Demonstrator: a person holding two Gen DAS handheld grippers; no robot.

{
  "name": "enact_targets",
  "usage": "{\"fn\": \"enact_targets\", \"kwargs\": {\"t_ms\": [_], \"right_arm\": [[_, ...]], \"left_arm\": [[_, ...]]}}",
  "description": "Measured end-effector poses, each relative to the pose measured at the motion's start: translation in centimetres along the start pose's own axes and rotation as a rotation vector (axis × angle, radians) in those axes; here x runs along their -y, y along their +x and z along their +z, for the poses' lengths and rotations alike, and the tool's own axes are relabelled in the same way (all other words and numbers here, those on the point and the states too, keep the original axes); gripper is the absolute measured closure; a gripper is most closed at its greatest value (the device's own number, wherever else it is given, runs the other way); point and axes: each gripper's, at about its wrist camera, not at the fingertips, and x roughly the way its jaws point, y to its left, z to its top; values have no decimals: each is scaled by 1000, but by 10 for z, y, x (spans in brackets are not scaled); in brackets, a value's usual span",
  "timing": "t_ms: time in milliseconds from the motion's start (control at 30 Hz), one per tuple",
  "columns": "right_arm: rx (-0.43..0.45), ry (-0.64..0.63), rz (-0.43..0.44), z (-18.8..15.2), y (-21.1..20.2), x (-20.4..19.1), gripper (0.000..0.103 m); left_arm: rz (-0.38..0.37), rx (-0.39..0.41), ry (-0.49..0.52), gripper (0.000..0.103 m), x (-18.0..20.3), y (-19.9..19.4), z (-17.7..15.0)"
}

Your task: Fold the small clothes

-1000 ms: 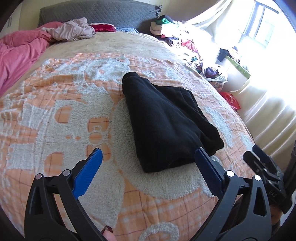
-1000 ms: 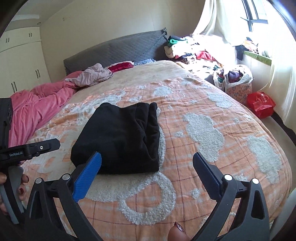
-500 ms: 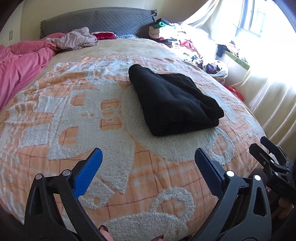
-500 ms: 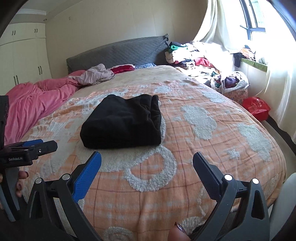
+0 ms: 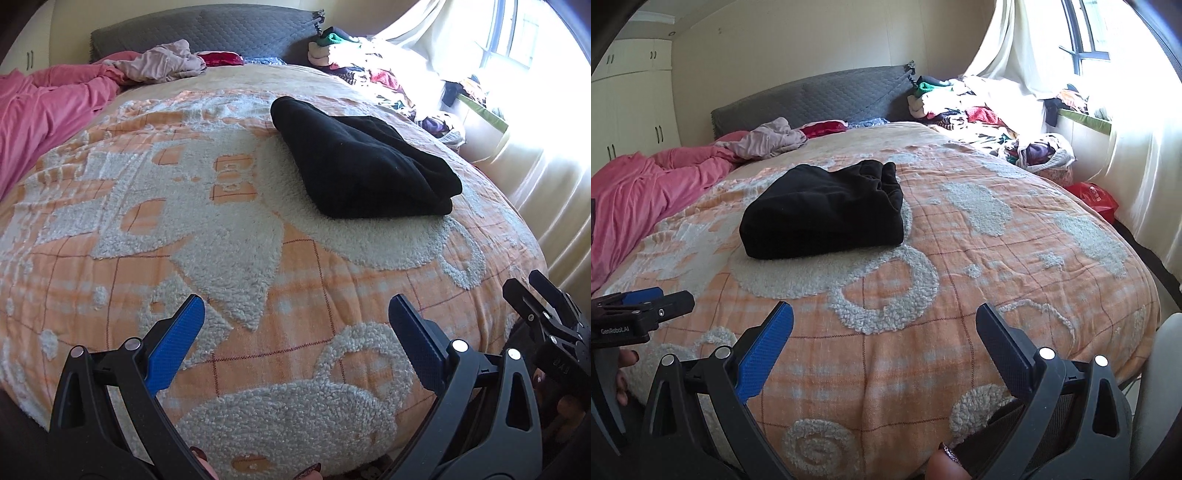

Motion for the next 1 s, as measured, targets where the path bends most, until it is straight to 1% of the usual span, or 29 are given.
{"fn": "enact_targets", "kwargs": {"t_ms": [167, 467, 1000], "right_arm": [[-13, -13, -7, -3, 5, -5, 5], [-34, 14, 3, -4, 10, 1, 5], [-37, 16, -2, -4, 11, 1, 5]], "left_arm": [[14, -3, -5, 10, -1, 2, -2], [31, 1, -7, 10, -1, 0, 1], [52, -2, 2, 10, -1, -1, 1]]}}
